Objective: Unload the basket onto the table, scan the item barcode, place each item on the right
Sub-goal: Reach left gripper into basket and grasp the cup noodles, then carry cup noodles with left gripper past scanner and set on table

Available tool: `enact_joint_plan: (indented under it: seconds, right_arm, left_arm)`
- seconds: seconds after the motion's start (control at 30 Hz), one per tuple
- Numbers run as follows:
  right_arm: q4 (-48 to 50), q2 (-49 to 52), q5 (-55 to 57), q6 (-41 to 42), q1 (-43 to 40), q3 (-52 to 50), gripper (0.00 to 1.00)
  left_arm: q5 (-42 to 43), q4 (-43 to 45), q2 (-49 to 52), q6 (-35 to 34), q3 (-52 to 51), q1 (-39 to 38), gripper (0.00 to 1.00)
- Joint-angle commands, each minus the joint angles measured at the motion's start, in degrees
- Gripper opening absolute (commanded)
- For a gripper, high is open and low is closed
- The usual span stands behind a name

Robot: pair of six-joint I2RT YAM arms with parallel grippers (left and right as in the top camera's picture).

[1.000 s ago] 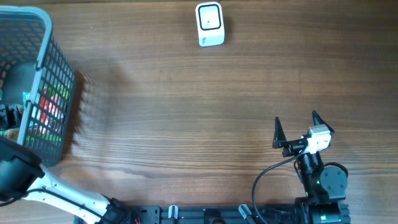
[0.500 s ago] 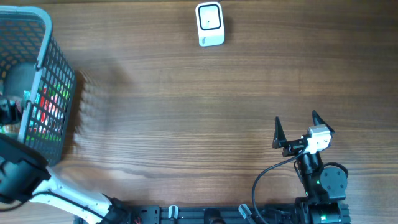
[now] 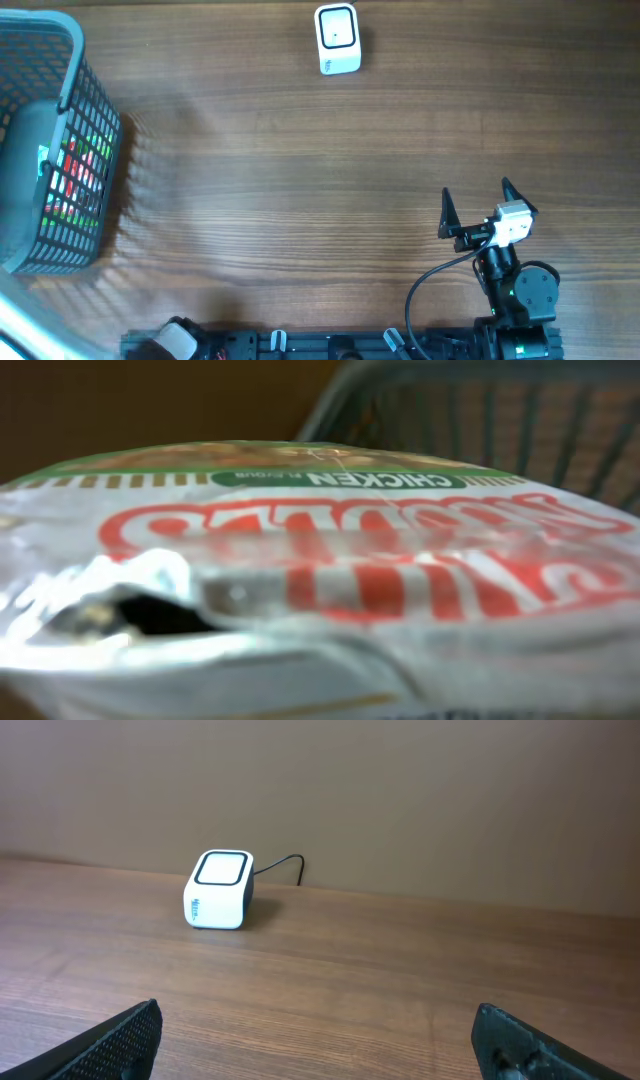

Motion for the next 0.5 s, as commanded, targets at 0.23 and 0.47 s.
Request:
enact_joint_plan:
  seconds: [0.23, 0.47]
  right_arm:
    - [0.31, -0.24, -0.7, -0.66, -0.31, -0.07, 1.0]
    - [0.31, -0.24, -0.7, -0.68, -0.31, -0.07, 1.0]
  left_arm:
    - [8.11, -16.04, -11.3, -24.65, 0.2, -28.41, 0.72]
    - [-5.64, -22.64, -0.81, -35.43, 0.17, -48.52, 0.74]
